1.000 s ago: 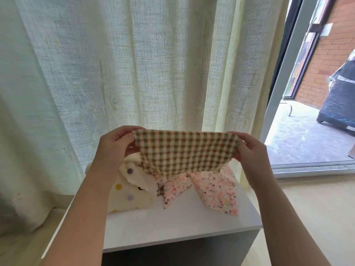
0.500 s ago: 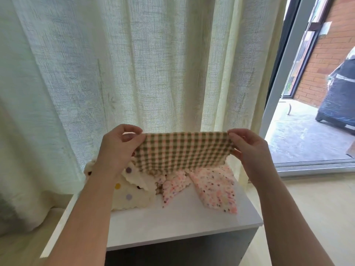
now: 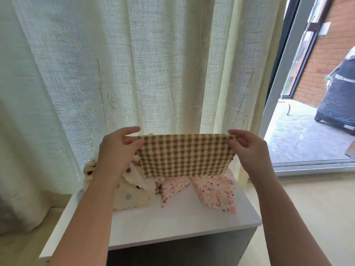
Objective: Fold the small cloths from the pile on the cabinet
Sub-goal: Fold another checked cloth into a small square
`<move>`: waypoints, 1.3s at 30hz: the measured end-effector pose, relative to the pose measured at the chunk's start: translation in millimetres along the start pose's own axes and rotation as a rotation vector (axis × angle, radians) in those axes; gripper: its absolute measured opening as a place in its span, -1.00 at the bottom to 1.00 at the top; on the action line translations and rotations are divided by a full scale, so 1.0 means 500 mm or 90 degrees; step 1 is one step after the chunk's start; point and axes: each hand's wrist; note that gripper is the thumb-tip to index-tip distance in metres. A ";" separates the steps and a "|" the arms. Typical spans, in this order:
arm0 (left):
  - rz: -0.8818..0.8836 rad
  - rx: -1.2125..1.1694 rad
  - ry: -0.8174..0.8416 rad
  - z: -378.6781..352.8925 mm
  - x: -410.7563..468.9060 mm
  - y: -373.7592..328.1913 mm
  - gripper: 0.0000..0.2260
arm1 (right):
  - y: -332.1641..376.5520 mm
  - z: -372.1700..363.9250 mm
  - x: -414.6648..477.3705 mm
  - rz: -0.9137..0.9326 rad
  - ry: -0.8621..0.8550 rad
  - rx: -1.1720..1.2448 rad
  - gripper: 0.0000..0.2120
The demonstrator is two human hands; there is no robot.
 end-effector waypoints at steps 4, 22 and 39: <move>-0.124 0.120 -0.058 -0.008 -0.009 -0.010 -0.90 | 0.003 0.002 0.000 0.032 -0.046 -0.147 -0.78; -0.188 0.174 0.260 -0.042 -0.065 -0.086 -0.79 | 0.093 -0.056 -0.052 0.104 0.279 -0.040 -0.83; -0.214 -0.136 0.080 -0.071 -0.070 -0.100 -0.91 | 0.120 -0.049 -0.055 0.051 0.230 0.200 -0.81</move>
Point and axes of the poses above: each hand's wrist, its own x-axis towards the middle knuckle, its own z-axis out of the back of the hand, y = z × x, and after that the axes turned 11 degrees about -x, right-handed
